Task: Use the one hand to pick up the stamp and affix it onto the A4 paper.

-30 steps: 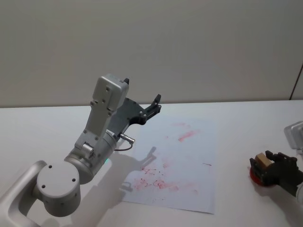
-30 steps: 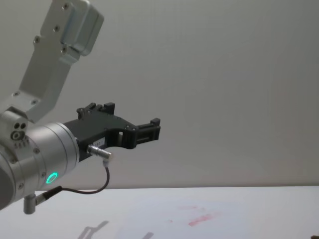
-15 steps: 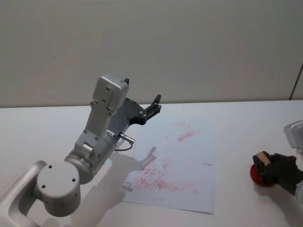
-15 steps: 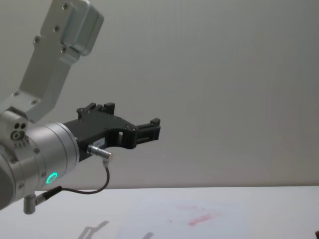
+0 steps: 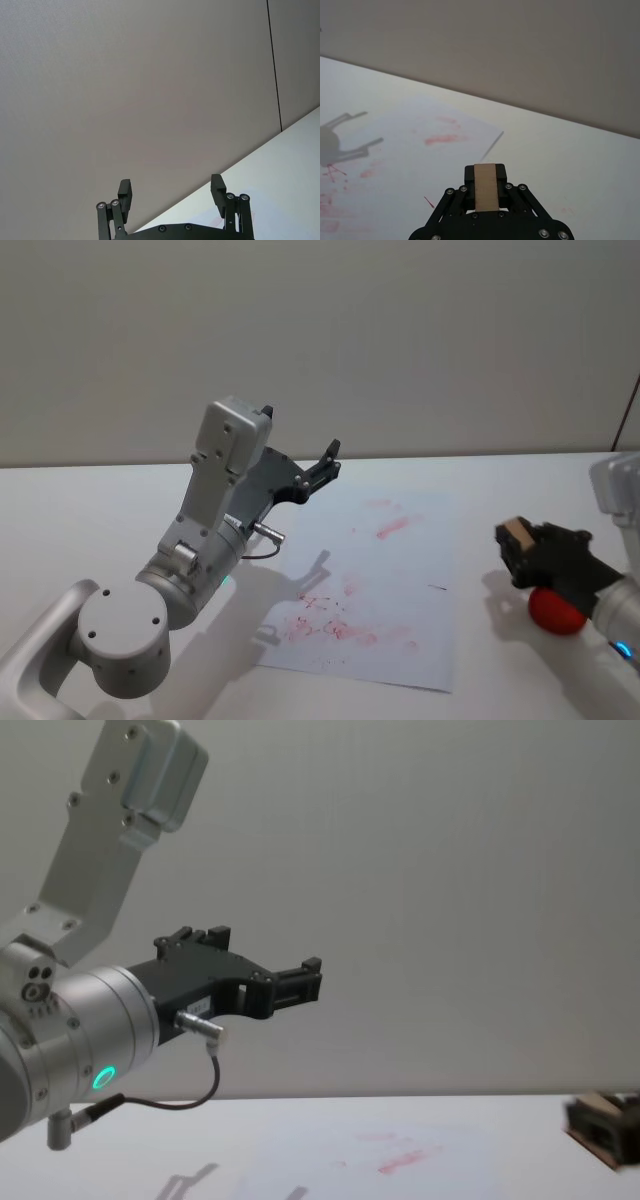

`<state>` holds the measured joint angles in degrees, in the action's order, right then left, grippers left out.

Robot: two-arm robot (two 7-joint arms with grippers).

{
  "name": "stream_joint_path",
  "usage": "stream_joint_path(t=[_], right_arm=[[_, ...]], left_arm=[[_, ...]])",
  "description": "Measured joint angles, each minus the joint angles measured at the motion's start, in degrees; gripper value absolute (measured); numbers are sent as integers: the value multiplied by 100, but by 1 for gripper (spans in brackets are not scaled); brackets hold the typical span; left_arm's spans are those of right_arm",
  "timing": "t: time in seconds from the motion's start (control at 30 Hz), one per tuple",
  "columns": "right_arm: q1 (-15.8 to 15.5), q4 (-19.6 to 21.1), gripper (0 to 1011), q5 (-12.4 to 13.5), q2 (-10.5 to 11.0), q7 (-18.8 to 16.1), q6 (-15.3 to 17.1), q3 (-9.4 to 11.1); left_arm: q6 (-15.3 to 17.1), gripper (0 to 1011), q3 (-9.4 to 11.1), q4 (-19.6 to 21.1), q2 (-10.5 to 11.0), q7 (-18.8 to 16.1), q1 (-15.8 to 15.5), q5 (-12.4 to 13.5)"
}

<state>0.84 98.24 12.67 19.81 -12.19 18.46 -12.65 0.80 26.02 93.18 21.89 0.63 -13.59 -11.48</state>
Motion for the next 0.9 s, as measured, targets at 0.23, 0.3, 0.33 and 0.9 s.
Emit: stream_joint_path(t=[0.23, 0.3, 0.33, 0.9], right_arm=[[244, 16, 219, 85, -316, -211, -26, -170], [301, -10, 219, 82, -389, -279, -26, -219], [355, -44, 219, 62, -457, -338, -24, -268], [826, -768, 219, -804, -1010, -830, 123, -792]], left_arm=[[0, 1001, 0, 0, 0, 0, 0, 0], [0, 1001, 0, 0, 0, 0, 0, 0], [0, 1001, 0, 0, 0, 0, 0, 0], [0, 1001, 0, 0, 0, 0, 0, 0]])
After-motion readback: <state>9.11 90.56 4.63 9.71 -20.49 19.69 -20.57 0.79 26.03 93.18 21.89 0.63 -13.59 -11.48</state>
